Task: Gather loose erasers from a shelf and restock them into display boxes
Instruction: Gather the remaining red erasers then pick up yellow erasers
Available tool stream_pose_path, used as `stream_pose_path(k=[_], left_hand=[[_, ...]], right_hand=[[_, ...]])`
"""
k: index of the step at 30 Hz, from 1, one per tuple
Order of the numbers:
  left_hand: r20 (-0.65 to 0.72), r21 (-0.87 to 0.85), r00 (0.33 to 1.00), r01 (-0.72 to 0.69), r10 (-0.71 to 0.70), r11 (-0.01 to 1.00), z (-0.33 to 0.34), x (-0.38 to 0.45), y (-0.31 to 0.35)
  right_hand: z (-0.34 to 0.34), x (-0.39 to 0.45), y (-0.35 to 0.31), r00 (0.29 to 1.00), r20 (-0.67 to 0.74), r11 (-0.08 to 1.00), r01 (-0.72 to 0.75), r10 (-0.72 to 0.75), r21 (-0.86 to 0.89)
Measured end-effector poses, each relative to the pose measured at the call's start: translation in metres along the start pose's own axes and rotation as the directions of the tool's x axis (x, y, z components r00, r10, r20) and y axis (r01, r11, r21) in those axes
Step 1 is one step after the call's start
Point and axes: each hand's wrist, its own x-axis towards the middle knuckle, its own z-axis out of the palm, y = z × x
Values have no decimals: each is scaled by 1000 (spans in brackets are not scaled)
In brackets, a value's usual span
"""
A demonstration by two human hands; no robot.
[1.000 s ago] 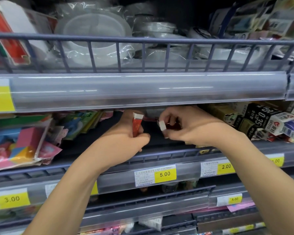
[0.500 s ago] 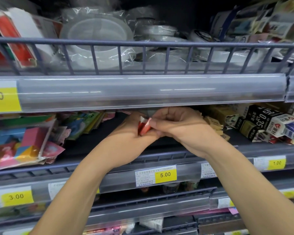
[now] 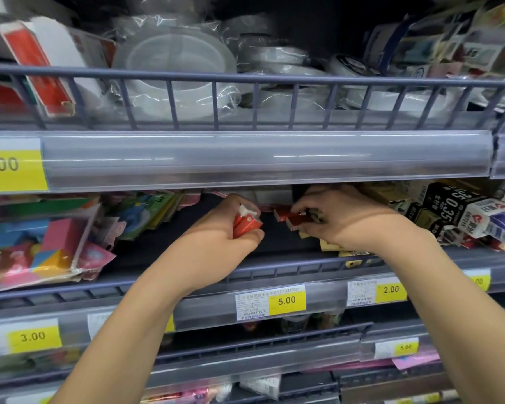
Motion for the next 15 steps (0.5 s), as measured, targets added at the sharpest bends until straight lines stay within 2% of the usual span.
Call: stream_pose_path(k=[2, 5, 15], left_hand=[[-6, -12, 1000, 16, -16, 1000, 1, 1, -1], [-17, -29, 999, 34, -34, 999, 1, 2, -3], [-27, -95, 998, 52, -55, 994, 0, 3, -7]], right_hand=[[4, 2, -1, 998, 61, 994, 23, -16, -106], [10, 4, -5, 996, 92, 984, 30, -14, -174], [14, 13, -12, 995, 53, 986, 89, -82, -143]])
